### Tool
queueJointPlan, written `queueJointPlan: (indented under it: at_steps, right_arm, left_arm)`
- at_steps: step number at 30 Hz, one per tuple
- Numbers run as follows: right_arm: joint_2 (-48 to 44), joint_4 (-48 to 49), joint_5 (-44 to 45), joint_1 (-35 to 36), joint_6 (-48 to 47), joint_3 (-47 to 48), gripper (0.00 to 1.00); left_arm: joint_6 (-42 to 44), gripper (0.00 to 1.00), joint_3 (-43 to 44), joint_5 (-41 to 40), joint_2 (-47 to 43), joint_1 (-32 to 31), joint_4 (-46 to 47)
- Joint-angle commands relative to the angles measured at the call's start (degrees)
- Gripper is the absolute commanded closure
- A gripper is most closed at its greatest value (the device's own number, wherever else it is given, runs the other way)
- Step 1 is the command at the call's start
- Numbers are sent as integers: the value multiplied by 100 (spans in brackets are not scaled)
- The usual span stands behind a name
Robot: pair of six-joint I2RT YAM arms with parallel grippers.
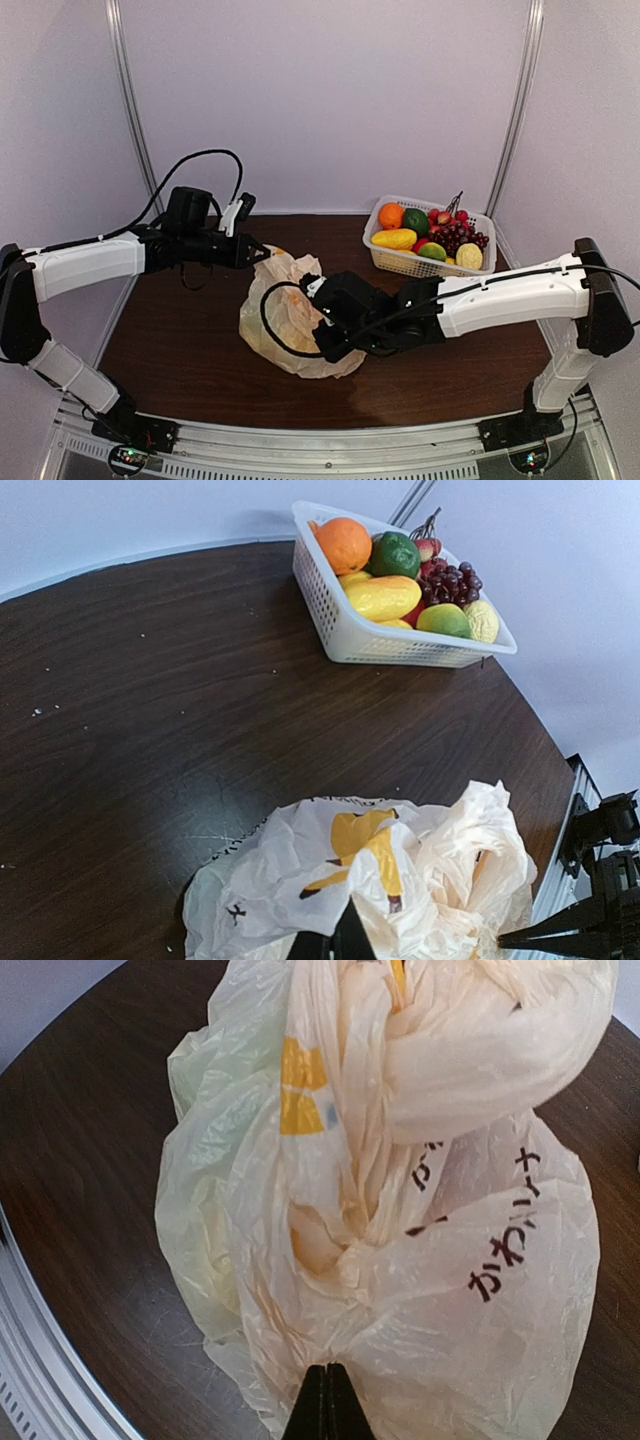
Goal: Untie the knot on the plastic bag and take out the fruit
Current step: Untie the bag handles from the takeout bag.
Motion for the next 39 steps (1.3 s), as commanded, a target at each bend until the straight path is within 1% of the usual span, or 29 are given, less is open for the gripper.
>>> queueJointPlan:
  at_steps: [1,5,10,11,13,14,15,19,25,31,36,39]
  right_arm:
    - [-238,38,-138,19,247,-378,100]
    - [-284,10,-137,36,295,-509,100]
    - [-503,4,-49,122,179,-398,100]
    - [-552,-25,-34,142,133,-328,96]
    - [-594,-137,47,190,10,-155,84]
    - [-597,-182,88,209,-36,-76,77]
    - [-592,-221,119,220,-95,15,69]
    - [-439,-327,251,234,-252,300,53]
    - [91,-560,438,234,-496,779,46]
    - [477,-722,844,234,-642,1028,31]
    - [660,-874,1307,234,-686,1103,28]
    - [724,-866,1442,226,-706,1119,29]
  left_arm:
    - [88,100,60,-167,-117,99,110]
    - [92,100,56,-201,-135,125,112]
    - [96,100,52,-145,-83,125,118]
    - [96,100,54,-127,-72,125,126]
    - [92,100,55,-92,-59,125,126]
    - [91,100,58,-71,-51,125,128]
    - [88,100,63,-49,-42,125,130]
    - [79,100,58,-17,-32,125,135]
    - [79,100,58,-9,-38,125,143]
    - [78,100,58,9,-41,126,142]
    - [70,100,58,33,-28,125,148]
    - [70,100,58,29,-14,125,152]
